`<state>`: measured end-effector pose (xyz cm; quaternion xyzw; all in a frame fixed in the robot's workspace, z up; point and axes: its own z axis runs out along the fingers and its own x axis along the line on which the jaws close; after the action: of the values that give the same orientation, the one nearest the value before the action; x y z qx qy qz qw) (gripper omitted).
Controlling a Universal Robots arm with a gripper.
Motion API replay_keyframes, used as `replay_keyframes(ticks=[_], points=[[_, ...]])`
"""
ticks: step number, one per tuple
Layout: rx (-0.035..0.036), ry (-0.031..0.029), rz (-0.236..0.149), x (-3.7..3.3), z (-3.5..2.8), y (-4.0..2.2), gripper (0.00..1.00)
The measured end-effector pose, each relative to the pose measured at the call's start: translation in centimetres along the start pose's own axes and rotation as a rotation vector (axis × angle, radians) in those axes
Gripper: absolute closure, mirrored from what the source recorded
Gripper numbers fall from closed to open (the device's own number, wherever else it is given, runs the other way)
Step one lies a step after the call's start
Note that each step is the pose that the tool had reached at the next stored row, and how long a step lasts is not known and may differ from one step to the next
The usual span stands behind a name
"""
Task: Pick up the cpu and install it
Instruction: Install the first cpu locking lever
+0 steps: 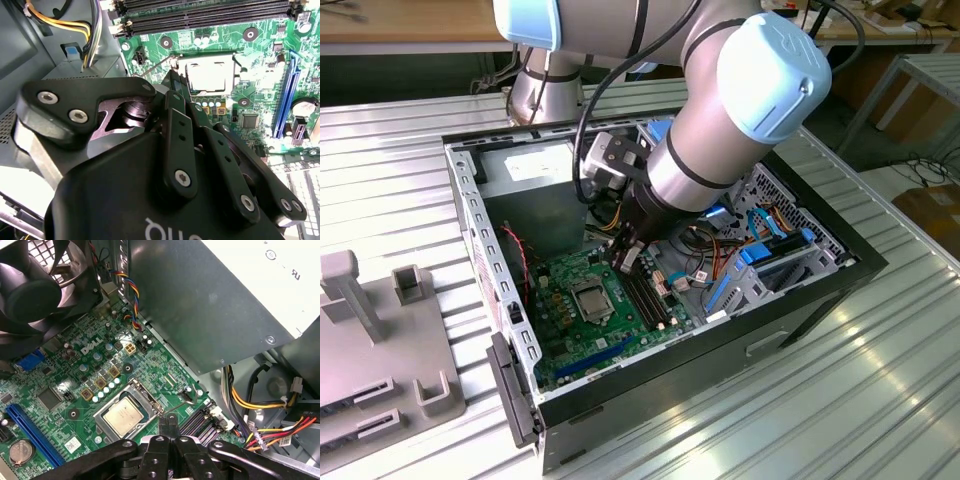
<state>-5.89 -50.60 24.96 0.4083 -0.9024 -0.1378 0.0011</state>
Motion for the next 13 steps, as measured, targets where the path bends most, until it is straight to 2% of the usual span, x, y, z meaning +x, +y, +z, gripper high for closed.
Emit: replay_keyframes(ticks=[4, 13], points=[[-0.0006, 0.0005, 0.0, -0.32, -0.05, -0.35, 0.89], [-0.0006, 0.0006, 0.0, -0.36, -0.06, -0.39, 0.89]])
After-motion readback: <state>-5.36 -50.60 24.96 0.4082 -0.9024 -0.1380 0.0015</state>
